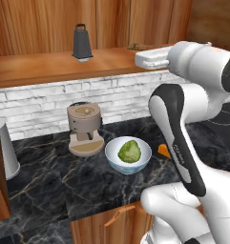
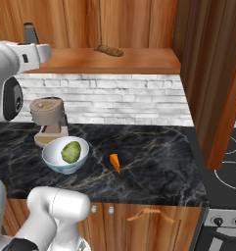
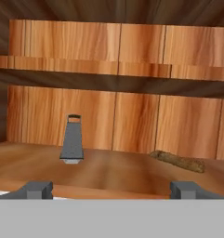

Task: Pick the cheese from the fridge and the cheese grater from the cabinet and place them next to the salad bowl.

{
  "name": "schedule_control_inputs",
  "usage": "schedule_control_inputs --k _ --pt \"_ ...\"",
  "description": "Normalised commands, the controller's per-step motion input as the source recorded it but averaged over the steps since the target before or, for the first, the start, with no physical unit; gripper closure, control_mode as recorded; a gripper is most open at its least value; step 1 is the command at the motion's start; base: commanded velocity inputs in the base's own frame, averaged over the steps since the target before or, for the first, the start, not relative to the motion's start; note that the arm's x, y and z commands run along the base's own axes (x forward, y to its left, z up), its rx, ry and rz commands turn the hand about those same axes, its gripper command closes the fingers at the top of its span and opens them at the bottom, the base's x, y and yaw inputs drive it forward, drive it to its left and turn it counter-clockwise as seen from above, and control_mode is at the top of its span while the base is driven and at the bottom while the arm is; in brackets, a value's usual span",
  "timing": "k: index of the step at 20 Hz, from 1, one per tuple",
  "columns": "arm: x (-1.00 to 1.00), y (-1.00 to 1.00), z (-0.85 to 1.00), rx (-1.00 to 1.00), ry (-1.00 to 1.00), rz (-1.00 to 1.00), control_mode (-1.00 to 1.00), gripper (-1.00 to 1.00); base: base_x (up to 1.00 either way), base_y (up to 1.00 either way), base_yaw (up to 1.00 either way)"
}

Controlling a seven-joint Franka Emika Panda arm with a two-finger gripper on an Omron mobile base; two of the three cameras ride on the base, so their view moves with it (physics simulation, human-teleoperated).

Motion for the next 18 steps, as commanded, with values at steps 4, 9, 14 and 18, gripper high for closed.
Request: schedule_control_inputs --k 4,9,14,18 --pt "-0.07 0.04 0.00 0.00 0.05 0.08 -1.00 -1.00 0.00 0.00 0.00" --pt "0.22 0.42 -0.36 0.02 0.02 0.06 -1.00 -1.00 0.00 0.00 0.00" --pt "0.63 0.47 -0.09 0.05 0.07 0.03 -1.00 -1.00 0.00 0.00 0.00" --pt "0.67 0.22 0.00 0.08 0.01 0.01 -1.00 -1.00 0.00 0.00 0.00"
